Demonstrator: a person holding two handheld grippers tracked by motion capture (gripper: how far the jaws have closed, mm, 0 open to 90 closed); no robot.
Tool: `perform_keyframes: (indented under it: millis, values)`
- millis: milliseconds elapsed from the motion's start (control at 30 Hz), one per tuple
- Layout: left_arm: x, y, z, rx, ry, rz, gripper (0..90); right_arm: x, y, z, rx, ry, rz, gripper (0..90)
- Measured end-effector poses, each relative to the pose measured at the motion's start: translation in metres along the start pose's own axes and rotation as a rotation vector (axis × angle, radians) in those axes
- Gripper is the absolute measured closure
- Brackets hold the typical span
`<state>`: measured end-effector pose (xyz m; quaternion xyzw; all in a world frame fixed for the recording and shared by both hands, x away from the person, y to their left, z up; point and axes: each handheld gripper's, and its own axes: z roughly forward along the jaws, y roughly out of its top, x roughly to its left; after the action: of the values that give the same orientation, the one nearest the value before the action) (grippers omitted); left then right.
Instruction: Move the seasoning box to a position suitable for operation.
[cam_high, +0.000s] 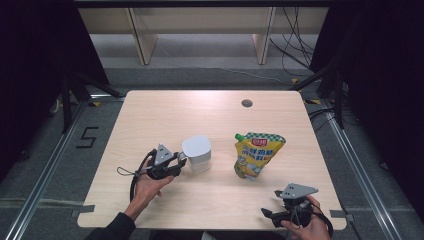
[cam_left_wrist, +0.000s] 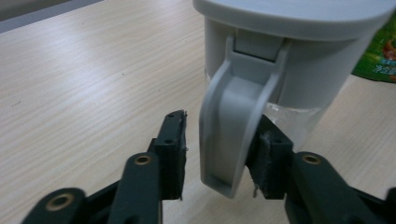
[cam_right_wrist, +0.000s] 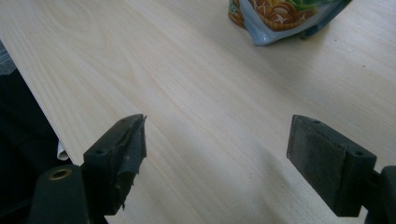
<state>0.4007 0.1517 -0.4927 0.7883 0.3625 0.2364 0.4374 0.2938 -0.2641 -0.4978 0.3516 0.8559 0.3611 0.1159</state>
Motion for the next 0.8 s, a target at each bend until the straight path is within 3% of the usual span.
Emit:
perform_keyframes:
  millis: [33,133,167,200,233,267,300,400,467,533,633,667,700,733,800]
  values:
    - [0.001,0.001,0.002,-0.009,-0.012,0.009,62.7,0.001,0.000,0.000,0.004,0.003,0.012,20.8]
    - [0.001,0.001,0.004,-0.001,-0.006,0.023,68.0,-0.001,0.000,0.000,-0.002,0.003,-0.020,20.8]
    - [0.000,0.001,0.005,-0.006,-0.007,0.001,68.3,0.000,0.000,0.000,0.000,0.008,-0.007,20.8]
    - [0.004,0.002,0.005,-0.003,-0.007,0.049,68.7,0.000,0.000,0.000,0.002,0.009,-0.008,20.8]
    - [0.004,0.002,0.005,-0.003,-0.007,0.049,68.8,0.000,0.000,0.000,0.007,0.010,-0.004,20.8]
    - [0.002,0.001,0.005,-0.009,-0.011,0.013,68.9,0.000,0.000,0.000,0.005,0.006,-0.008,20.8]
    - [0.003,0.001,0.003,0.011,-0.016,0.034,69.0,0.002,0.000,0.000,0.011,0.011,0.005,20.9]
    - [0.000,0.000,0.002,-0.005,-0.024,0.018,69.0,0.003,0.000,0.000,0.016,0.015,0.001,20.9]
    - [0.001,0.000,0.000,0.009,-0.034,0.037,68.9,0.003,0.000,0.000,0.015,0.016,0.000,21.0]
    - [-0.002,-0.002,-0.001,-0.003,-0.039,0.020,68.9,0.001,0.001,0.000,0.012,0.014,-0.010,21.0]
    - [-0.005,-0.005,-0.007,-0.004,-0.080,0.032,68.9,0.002,0.000,0.000,0.008,0.016,0.007,21.0]
    - [-0.005,-0.005,-0.009,0.003,-0.085,0.058,68.9,0.000,0.000,0.000,0.006,0.012,-0.010,21.0]
    - [-0.009,-0.006,-0.010,-0.003,-0.092,0.032,68.9,0.001,0.000,0.000,0.010,0.013,0.004,21.1]
    - [-0.010,-0.007,-0.012,-0.003,-0.090,0.056,68.8,0.001,0.000,0.000,0.010,0.014,0.004,21.0]
    - [-0.014,-0.008,-0.015,-0.001,-0.110,0.053,68.8,0.002,0.000,0.000,0.008,0.016,0.001,21.0]
